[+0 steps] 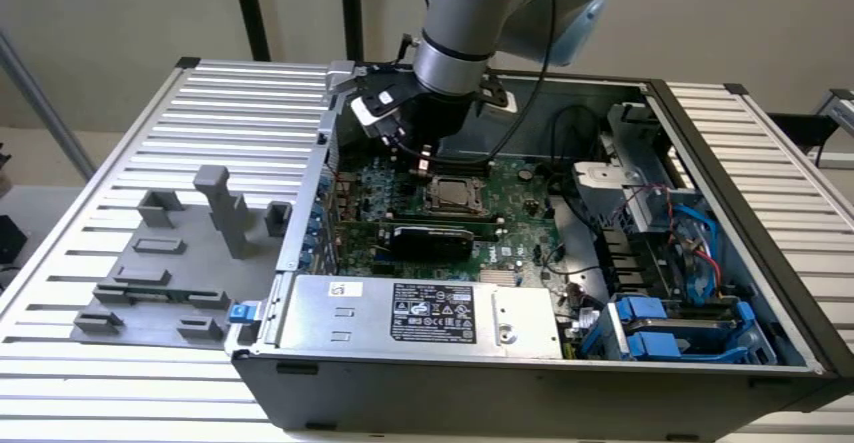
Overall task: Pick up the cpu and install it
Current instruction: 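Close the cpu cover, then install the first cpu locking lever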
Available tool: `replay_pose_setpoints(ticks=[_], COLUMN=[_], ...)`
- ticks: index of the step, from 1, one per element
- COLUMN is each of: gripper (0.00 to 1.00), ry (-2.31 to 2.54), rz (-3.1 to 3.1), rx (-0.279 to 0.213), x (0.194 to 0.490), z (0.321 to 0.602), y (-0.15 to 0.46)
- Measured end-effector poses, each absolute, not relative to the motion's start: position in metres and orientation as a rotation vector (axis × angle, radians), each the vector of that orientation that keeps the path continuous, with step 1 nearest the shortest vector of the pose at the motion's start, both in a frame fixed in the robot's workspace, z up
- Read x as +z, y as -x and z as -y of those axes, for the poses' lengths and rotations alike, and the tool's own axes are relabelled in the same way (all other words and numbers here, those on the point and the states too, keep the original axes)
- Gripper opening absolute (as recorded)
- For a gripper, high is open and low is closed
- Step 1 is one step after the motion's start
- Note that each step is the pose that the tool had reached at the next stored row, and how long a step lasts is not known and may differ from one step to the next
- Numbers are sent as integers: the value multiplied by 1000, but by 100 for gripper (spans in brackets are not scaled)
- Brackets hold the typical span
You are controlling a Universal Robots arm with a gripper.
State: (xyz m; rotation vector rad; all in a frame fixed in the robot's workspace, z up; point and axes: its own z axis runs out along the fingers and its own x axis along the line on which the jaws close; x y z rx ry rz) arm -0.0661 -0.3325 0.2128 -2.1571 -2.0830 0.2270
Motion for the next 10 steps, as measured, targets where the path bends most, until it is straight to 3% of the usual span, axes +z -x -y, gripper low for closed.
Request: replay_pose_setpoints(ticks=[10], gripper=[11], ry=[2157], rz=[2083], rx=[226], x=[213], z=[332], y=[67])
